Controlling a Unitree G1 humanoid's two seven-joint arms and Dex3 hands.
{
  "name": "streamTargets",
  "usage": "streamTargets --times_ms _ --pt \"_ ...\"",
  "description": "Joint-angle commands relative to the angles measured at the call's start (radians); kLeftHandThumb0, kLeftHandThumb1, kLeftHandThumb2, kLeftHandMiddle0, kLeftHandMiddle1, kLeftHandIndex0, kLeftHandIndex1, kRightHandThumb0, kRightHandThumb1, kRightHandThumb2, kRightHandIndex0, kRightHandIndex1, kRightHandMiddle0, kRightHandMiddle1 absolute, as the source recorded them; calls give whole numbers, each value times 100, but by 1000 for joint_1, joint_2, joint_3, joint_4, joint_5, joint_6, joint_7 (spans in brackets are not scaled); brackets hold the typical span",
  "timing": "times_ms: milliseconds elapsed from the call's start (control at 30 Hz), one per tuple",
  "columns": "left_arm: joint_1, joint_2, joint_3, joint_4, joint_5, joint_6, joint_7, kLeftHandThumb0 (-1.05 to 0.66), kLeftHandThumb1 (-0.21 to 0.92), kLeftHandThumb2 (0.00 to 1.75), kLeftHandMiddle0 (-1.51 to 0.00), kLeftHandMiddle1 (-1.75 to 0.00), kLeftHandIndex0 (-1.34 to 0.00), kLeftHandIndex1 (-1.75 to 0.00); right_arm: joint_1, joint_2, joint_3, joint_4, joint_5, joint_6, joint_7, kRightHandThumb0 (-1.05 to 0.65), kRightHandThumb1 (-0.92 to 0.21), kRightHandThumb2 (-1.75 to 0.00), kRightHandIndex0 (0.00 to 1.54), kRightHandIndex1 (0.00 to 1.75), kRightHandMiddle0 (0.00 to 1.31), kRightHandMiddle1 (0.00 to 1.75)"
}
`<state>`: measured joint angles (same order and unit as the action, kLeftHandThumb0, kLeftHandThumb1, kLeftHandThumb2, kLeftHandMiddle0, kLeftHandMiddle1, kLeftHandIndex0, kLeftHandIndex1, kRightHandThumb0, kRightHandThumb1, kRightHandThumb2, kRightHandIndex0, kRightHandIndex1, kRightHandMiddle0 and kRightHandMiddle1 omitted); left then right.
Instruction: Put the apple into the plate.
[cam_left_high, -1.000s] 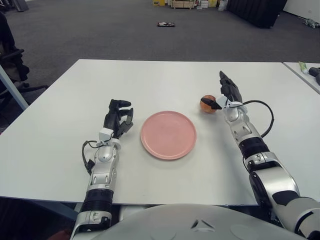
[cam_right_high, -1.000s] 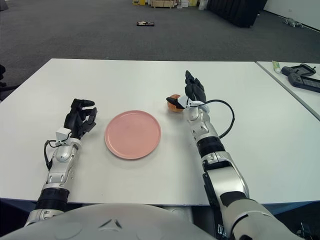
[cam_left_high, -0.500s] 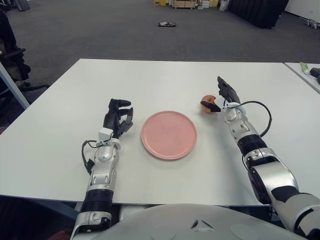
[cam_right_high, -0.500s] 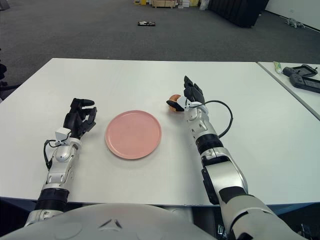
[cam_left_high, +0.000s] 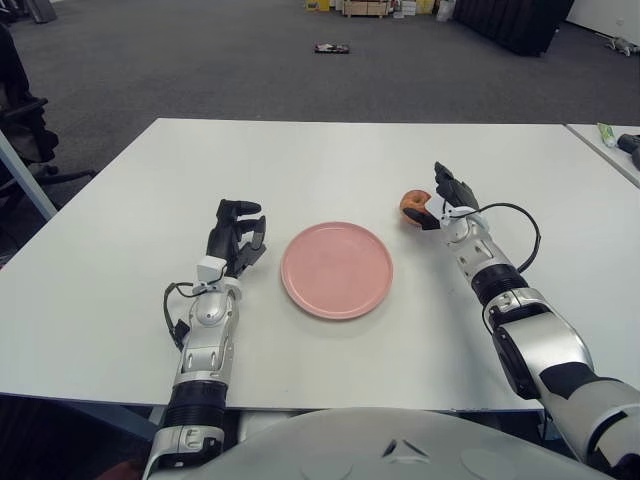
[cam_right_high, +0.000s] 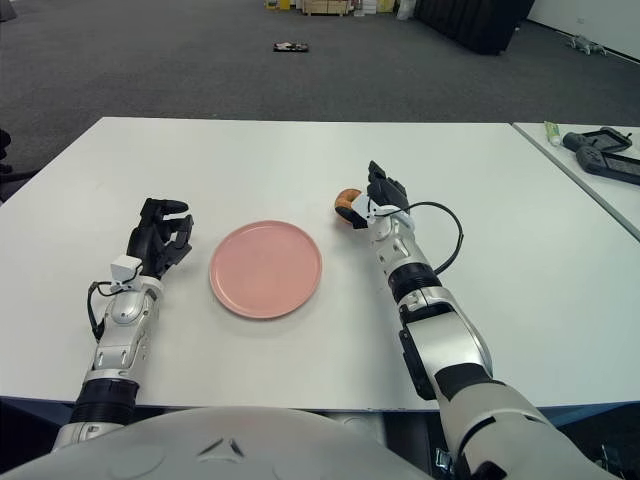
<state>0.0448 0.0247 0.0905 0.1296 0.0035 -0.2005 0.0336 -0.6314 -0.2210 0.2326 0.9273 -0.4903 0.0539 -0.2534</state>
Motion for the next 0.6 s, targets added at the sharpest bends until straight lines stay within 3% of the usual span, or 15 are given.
streamTargets --times_ms 0,567 --pt "-3 3 1 -7 1 8 6 -35 92 53 -40 -149 -19 -175 -31 -6 21 16 -12 -12 11 -84 -49 -85 0 40 0 20" --pt "-6 -7 11 -2 -9 2 11 -35 92 53 -43 -148 -20 -175 -56 8 111 10 -61 103 24 -67 -41 -96 0 75 0 62"
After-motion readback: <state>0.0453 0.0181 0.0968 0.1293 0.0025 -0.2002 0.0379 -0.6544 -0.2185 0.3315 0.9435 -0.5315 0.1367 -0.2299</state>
